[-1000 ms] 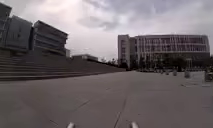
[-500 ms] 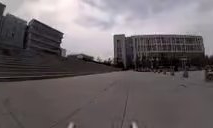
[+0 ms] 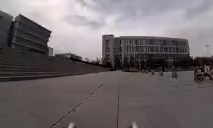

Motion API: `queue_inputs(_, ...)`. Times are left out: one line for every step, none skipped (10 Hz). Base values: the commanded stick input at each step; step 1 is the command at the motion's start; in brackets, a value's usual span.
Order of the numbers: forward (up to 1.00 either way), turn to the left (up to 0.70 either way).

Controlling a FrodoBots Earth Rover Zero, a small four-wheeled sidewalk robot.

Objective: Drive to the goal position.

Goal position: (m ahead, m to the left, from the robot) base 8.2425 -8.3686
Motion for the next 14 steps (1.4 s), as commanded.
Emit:
queue_inputs(0.7, -0.27)
queue_inputs(0.7, -0.27)
queue_inputs(0.7, -0.27)
queue_inputs(0.7, -0.27)
queue_inputs(0.7, -0.27)
queue_inputs(0.7, -0.27)
queue_inputs(0.7, -0.27)
queue_inputs(0.7, -0.27)
queue_inputs(0.7, -0.27)
queue_inputs(0.7, -0.27)
queue_inputs(0.7, -0.27)
queue_inputs(0.7, -0.27)
queue_inputs(0.7, -0.27)
queue_inputs(0.7, -0.27)
